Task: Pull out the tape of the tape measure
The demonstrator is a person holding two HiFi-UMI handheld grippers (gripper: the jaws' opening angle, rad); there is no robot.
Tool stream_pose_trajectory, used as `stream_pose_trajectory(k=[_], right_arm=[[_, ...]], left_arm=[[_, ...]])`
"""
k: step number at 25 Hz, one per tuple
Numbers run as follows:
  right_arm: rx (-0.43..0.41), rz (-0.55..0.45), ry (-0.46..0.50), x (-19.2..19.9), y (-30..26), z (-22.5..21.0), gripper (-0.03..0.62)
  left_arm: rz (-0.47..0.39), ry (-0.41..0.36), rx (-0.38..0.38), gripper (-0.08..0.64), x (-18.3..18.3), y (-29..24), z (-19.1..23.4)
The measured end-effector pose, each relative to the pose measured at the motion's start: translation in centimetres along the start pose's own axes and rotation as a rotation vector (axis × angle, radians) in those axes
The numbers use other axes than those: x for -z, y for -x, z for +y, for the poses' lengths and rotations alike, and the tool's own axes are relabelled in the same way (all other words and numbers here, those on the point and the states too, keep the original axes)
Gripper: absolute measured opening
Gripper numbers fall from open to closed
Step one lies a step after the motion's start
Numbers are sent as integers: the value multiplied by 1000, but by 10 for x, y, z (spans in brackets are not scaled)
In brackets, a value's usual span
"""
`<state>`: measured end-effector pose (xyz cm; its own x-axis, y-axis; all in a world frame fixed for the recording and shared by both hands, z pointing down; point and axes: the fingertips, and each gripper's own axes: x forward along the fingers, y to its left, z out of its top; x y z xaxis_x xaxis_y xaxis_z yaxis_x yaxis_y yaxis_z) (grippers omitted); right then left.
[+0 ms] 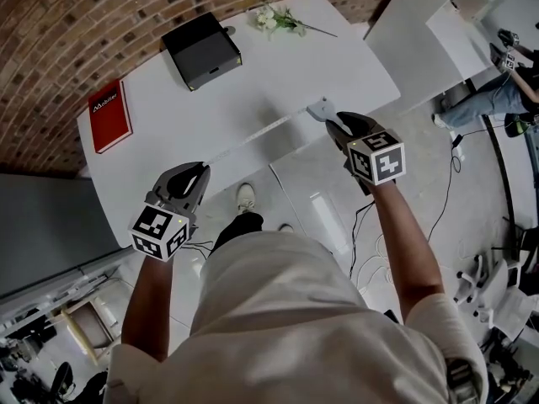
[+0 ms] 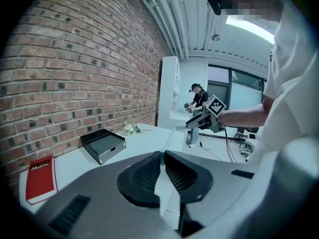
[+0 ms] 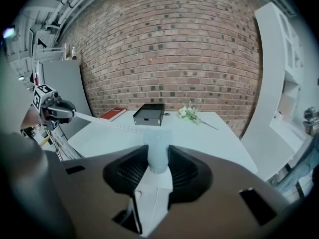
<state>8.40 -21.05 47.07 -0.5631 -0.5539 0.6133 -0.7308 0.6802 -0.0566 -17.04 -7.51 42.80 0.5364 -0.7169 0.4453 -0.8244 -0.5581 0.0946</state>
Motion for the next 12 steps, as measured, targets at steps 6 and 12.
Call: stream_pose_trajectory(k=[6,12], right_arm=[[12,-16,2,-23,-20,-3,130],[42,-21,-9,-31,-40,-18,130]], left_arm=[[8,5,-6,29,-4,-14,33],[12,0,-1,29,-13,-34,61]])
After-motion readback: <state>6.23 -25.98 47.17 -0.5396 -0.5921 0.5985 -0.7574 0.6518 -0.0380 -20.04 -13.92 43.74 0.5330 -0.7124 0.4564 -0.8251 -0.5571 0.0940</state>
